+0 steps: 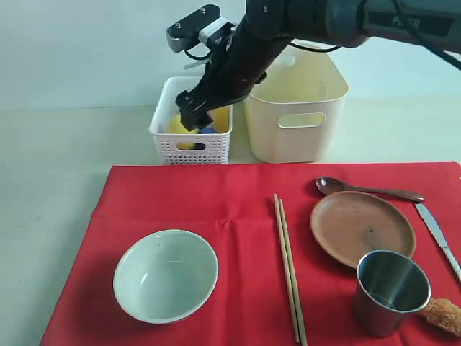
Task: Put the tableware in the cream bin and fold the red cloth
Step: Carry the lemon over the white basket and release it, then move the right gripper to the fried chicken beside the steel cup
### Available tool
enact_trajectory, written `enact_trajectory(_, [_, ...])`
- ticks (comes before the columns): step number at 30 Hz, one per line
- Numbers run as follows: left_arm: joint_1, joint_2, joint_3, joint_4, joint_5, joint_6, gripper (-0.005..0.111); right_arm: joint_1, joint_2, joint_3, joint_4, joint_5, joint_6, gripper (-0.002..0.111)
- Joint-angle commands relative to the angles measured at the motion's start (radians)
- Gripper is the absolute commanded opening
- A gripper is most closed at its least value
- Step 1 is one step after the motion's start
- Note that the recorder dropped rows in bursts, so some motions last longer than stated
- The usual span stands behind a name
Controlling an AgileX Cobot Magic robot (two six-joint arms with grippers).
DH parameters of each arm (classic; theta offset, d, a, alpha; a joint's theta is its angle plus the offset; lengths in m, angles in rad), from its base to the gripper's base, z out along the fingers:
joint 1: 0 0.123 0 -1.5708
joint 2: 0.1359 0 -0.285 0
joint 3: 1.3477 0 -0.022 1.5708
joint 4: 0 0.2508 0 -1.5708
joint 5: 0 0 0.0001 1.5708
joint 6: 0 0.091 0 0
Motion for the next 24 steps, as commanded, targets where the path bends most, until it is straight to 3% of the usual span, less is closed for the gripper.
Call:
enact_trajectory(1, [0.004, -0.004, 0.003, -0.006, -0.006, -0.005, 0.0, -0.003, -0.056, -0.008, -0.061, 0.158, -0.009, 0.105])
enact_trajectory(10, [0.004, -0.004, 0.003, -0.006, -0.006, -0.005, 0.0, -0.003, -0.14, -0.008, -0.257, 0.339, 0.167, 0.103])
enact_trajectory(18, [0.004, -0.004, 0.003, -0.006, -0.006, -0.005, 0.0, -0.003, -0.173, -0.008, -0.459, 0.472, 0.262, 0.077])
enact_trajectory(24, [0.004, -0.004, 0.003, -0.006, -0.006, -0.005, 0.0, -0.024, -0.189, 0.057, -0.51, 0.472, 0.304, 0.068])
